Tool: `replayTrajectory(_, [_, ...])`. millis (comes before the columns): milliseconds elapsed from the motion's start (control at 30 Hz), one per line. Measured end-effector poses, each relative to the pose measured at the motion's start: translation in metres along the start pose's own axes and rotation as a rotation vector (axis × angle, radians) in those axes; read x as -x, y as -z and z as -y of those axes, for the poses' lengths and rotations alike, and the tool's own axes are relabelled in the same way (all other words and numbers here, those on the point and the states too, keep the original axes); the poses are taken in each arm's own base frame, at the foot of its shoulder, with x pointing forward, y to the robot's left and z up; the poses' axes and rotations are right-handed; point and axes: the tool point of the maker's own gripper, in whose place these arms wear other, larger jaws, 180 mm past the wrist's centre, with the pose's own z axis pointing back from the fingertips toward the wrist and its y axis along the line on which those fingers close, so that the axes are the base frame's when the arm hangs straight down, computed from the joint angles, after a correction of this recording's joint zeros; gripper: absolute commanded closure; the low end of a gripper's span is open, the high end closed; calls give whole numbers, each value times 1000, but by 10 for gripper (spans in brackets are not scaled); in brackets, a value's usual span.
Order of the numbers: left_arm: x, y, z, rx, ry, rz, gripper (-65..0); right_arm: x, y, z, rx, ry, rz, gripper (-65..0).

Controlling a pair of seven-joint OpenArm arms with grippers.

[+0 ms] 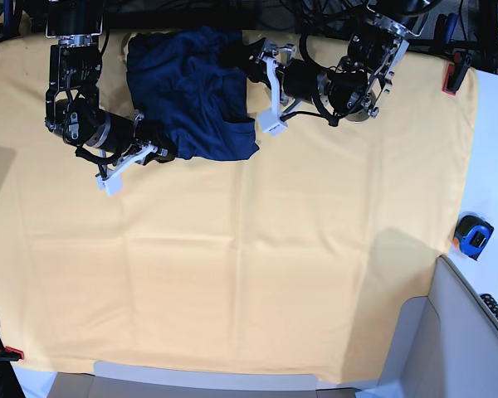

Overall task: Fold the T-shirt properly
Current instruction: 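Move the left gripper to the shirt's opposite side and grasp it, then pull the grasped shirt edge outward with the left gripper and release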

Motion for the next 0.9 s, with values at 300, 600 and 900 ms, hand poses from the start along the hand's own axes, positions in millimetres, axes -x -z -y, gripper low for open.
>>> replayTrajectory(300, [-2, 4, -3, 20, -18, -16, -405, -2, 0, -1, -2, -4, -3, 0])
replayTrajectory(600, [3, 12, -6, -10, 15, -72, -98, -2, 2, -4, -4, -5, 0, 0])
replayTrajectory(900, [3, 12, -7, -13, 10, -70, 0, -7, 2, -7, -2, -11, 1, 0])
